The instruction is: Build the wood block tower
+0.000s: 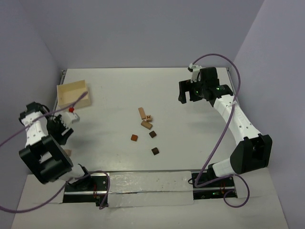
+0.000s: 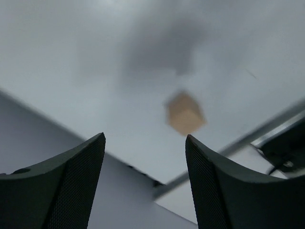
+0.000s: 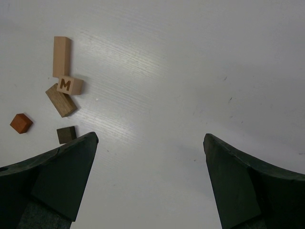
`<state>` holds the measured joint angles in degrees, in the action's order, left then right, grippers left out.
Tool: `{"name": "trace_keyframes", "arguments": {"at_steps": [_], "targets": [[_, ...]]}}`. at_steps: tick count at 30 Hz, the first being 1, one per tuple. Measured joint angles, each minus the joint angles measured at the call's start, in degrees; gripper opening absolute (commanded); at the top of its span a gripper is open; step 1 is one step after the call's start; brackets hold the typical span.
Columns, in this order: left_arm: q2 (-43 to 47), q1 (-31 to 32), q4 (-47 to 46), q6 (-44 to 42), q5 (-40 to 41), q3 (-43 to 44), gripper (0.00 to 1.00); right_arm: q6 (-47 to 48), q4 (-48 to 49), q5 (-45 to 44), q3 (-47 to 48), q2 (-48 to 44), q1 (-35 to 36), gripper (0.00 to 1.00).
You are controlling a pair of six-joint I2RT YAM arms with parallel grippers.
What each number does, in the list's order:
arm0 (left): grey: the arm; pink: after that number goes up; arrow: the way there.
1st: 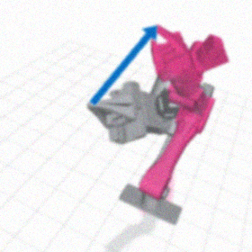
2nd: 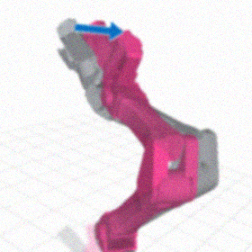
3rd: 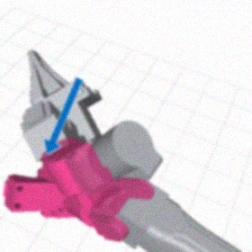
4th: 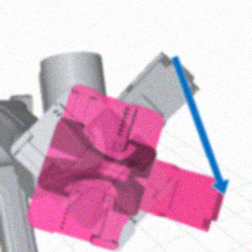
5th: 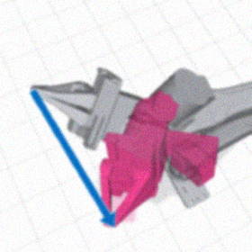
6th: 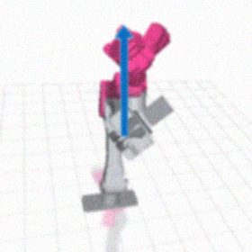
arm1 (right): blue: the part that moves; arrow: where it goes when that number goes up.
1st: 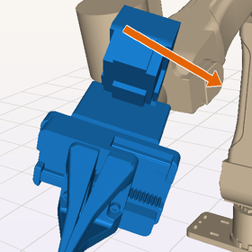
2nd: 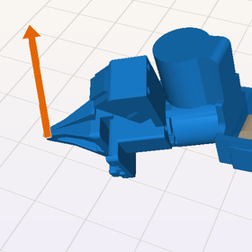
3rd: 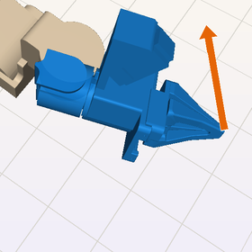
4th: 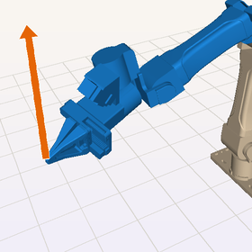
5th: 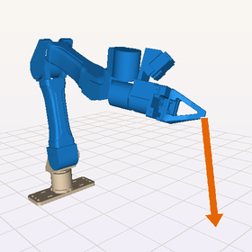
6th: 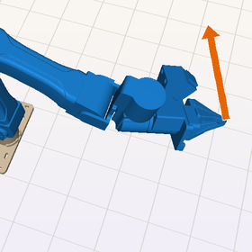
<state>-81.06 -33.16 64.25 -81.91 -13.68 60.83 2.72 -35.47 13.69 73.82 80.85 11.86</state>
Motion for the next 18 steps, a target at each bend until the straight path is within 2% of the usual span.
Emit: {"name": "trace_keyframes", "arguments": {"at_steps": [2, 6, 12, 18], "targets": [[6.7, -0.8, 0.3, -4.1, 2.9, -8.8, 0.74, 0.1, -0.4, -0.5, 0.2, 0.0, 0.3, 1.00], [13.6, -1.7, -1.2, -10.1, 6.3, -16.8, 0.73, 0.2, -1.3, -1.1, 0.8, 0.4, 0.8, 1.00], [14.5, -3.0, -4.8, -16.0, 7.6, -21.9, 0.72, 0.4, -1.8, -2.0, 1.2, 1.6, 1.5, 1.00], [14.3, -3.2, -8.5, -20.0, 7.4, -23.0, 0.73, 0.6, -2.2, -2.3, 1.3, 2.2, 1.9, 1.00]]}}
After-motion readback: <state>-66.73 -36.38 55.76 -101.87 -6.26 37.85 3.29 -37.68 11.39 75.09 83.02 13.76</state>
